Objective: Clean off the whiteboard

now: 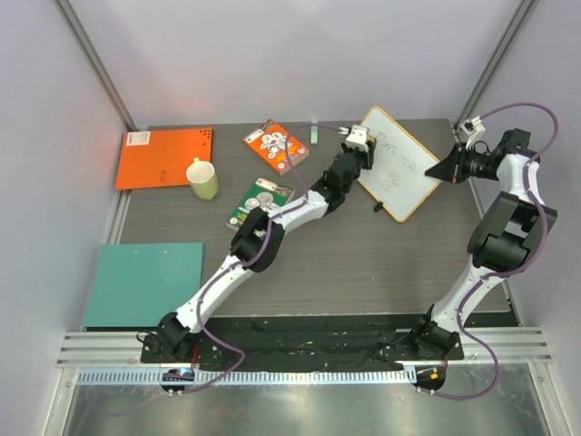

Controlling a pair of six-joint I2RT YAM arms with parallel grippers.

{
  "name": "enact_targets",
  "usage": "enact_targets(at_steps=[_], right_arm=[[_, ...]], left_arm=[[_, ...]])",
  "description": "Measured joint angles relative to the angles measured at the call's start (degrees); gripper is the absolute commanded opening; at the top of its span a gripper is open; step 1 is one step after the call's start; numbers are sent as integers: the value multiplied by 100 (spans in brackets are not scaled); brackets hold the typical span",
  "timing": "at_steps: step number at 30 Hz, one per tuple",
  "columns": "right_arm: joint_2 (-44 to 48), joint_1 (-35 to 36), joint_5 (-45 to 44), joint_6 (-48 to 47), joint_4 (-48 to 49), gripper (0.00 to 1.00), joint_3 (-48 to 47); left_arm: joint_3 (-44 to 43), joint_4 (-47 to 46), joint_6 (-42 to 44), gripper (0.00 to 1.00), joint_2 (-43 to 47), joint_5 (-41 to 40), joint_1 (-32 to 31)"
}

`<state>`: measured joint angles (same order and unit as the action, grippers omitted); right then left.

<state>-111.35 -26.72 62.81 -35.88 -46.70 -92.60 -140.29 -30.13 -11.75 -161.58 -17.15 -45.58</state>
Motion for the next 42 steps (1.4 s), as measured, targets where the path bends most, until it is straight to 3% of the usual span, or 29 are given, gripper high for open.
enact_targets(at_steps=[9, 24, 31, 36, 42], right_arm=[[0, -68, -221, 116, -214, 1, -4], [-55, -66, -166, 81, -236, 1, -50], [-55, -61, -63, -140, -293, 1, -57], [-55, -61, -52, -155, -302, 1, -57], [-55, -61, -63, -127, -299, 1, -61]], left_arm=[[282, -496, 284, 0, 50, -9, -907], [505, -872, -286, 0, 122, 501, -715], [1709, -732, -308, 0, 839, 452, -852], [2555, -1143, -225, 0, 1058, 332, -1012], [2415, -800, -116, 0, 1060, 254, -1062]])
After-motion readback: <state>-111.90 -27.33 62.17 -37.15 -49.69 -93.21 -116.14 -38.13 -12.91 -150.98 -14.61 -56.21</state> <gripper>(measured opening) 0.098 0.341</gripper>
